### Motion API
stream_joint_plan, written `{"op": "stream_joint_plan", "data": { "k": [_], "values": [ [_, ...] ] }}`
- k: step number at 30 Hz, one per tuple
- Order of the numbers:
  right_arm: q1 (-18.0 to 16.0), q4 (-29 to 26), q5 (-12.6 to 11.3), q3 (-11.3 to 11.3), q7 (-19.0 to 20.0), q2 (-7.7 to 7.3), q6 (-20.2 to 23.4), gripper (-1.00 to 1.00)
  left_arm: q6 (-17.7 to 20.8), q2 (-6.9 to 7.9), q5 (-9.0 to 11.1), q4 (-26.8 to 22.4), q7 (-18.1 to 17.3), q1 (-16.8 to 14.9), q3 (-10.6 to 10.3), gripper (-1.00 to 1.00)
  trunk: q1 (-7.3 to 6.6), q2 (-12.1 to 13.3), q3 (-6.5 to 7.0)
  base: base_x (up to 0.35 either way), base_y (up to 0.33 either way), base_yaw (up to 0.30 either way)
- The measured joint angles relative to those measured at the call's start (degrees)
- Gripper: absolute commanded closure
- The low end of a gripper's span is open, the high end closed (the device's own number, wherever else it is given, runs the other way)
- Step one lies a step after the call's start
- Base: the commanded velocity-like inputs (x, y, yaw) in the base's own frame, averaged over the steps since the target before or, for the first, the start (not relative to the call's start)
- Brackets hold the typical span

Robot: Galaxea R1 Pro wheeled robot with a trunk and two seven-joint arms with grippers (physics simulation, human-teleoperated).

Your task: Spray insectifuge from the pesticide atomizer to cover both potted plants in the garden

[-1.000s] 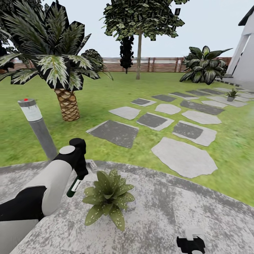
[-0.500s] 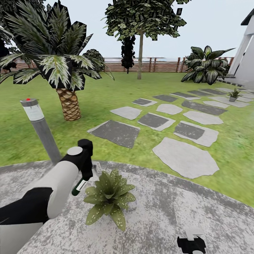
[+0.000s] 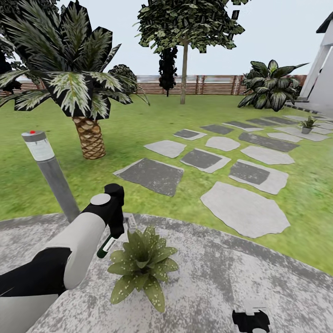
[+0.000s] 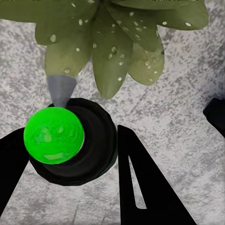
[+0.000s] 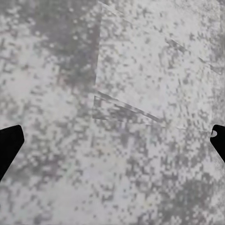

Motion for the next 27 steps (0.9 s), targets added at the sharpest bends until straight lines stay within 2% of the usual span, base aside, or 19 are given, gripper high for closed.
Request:
{"op": "stream_joint_plan", "data": {
  "k": [5, 10, 13, 17, 21, 27],
  "values": [
    [0.00, 0.00, 0.00, 0.00, 0.01, 0.00, 0.01, -1.00, 0.01, -0.01, 0.01, 0.02, -0.01, 0.08, 0.05, 1.00, -0.03, 0.00, 0.00, 0.203, 0.079, 0.000],
    [0.00, 0.00, 0.00, 0.00, 0.00, 0.00, 0.00, -1.00, -0.25, 0.29, -0.13, -0.10, 0.00, 1.71, -0.04, 1.00, 0.00, 0.00, 0.00, 0.034, 0.012, 0.000],
    [0.00, 0.00, 0.00, -0.01, 0.00, 0.00, 0.00, -1.00, -0.57, 0.90, -0.17, -0.05, 0.00, 2.11, 0.14, 1.00, 0.00, 0.00, 0.00, 0.002, 0.001, 0.000],
    [0.00, 0.00, 0.00, -0.01, 0.00, 0.00, 0.00, -1.00, -0.53, 2.30, -0.06, -0.64, 0.00, 4.21, 0.29, 1.00, 0.00, 0.00, 0.00, 0.001, 0.000, 0.000],
    [0.00, -0.01, 0.00, -0.01, 0.01, 0.00, 0.01, -1.00, -0.29, 2.27, -0.01, -3.69, -0.02, 4.78, 0.25, 1.00, -0.02, 0.00, 0.00, 0.128, 0.092, 0.000],
    [0.00, 0.00, 0.00, 0.01, 0.00, 0.00, 0.00, -1.00, -0.18, 2.16, 0.02, -4.37, 0.00, 4.93, 0.20, 1.00, 0.00, 0.00, 0.00, 0.082, 0.070, 0.000]
  ]
}}
